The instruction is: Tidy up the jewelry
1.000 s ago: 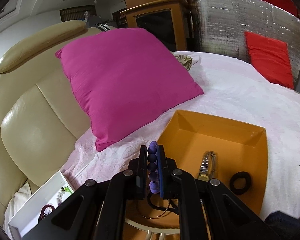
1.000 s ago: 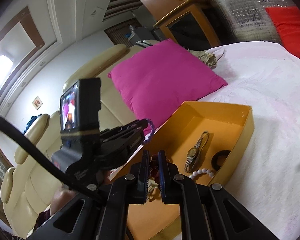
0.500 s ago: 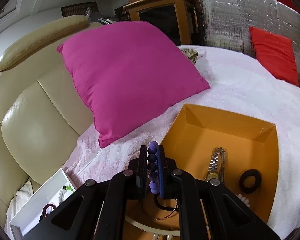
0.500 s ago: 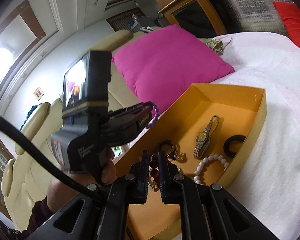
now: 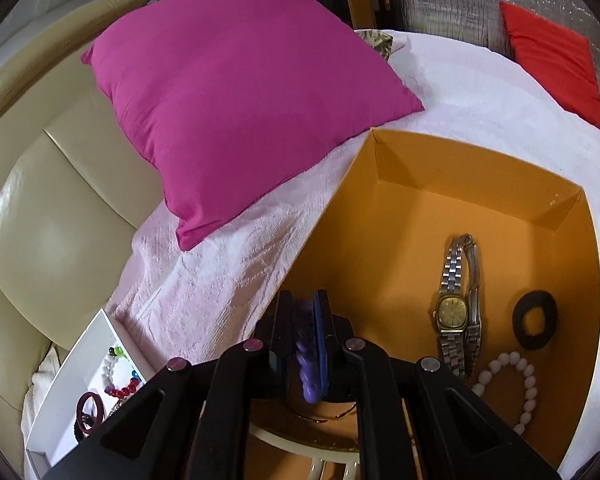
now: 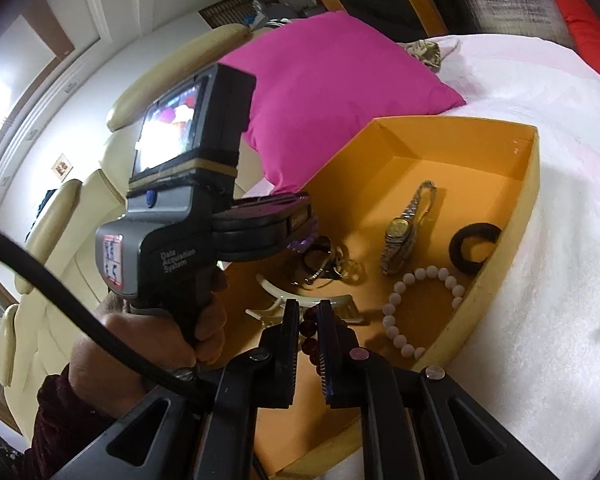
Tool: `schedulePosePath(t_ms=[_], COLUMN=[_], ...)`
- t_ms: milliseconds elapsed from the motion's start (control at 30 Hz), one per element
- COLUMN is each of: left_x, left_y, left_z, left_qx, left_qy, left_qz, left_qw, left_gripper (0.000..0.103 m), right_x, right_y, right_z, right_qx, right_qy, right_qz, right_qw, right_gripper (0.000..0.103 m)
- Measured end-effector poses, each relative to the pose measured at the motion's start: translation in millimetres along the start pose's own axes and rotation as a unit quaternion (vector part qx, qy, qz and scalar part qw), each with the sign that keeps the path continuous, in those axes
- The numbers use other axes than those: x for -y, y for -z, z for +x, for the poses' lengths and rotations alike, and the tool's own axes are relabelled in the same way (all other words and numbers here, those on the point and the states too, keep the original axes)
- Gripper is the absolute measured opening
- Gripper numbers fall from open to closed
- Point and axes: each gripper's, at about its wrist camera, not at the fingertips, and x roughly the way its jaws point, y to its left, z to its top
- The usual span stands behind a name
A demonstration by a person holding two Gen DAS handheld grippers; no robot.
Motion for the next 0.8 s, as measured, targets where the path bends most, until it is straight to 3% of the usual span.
schedulePosePath(t_ms=[133, 200, 400, 500, 633, 800], left_x=[1, 2, -9, -18, -33, -45], left_y=[0, 0, 11, 26, 45, 63], left_z=[-10, -24, -89, -132, -183, -231], left_qx=[0.006, 0.027, 0.093, 0.131, 0.165, 0.188], left_qy=[0.003, -0.017, -0.052, -0.063, -0.087, -0.124], left_qz=[0.0, 0.003, -0.017, -0.022, -0.028, -0.033], left_qw=[1.0, 0.9995, 0.9942, 0.9891, 0.982, 0.9738], left_gripper=[0.035, 0.061, 0.067, 0.087, 0.09, 0.094], right_x=[2, 2, 1, -10, -34, -68], right_y=[-2, -2, -6, -4, 4, 14], right_z=[-6, -13, -52, -84, -119, -150], right_qx=[0.003, 0.003, 0.051, 0.084, 0.11, 0.11], right_qy=[0.001, 0.0, 0.01, 0.024, 0.056, 0.102], right_qz=[0.003, 0.004, 0.014, 0.008, -0.007, -0.02], right_qw=[1.0, 1.0, 0.999, 0.996, 0.992, 0.989], right_gripper=[0.012, 0.012, 0.013, 0.013, 0.023, 0.023])
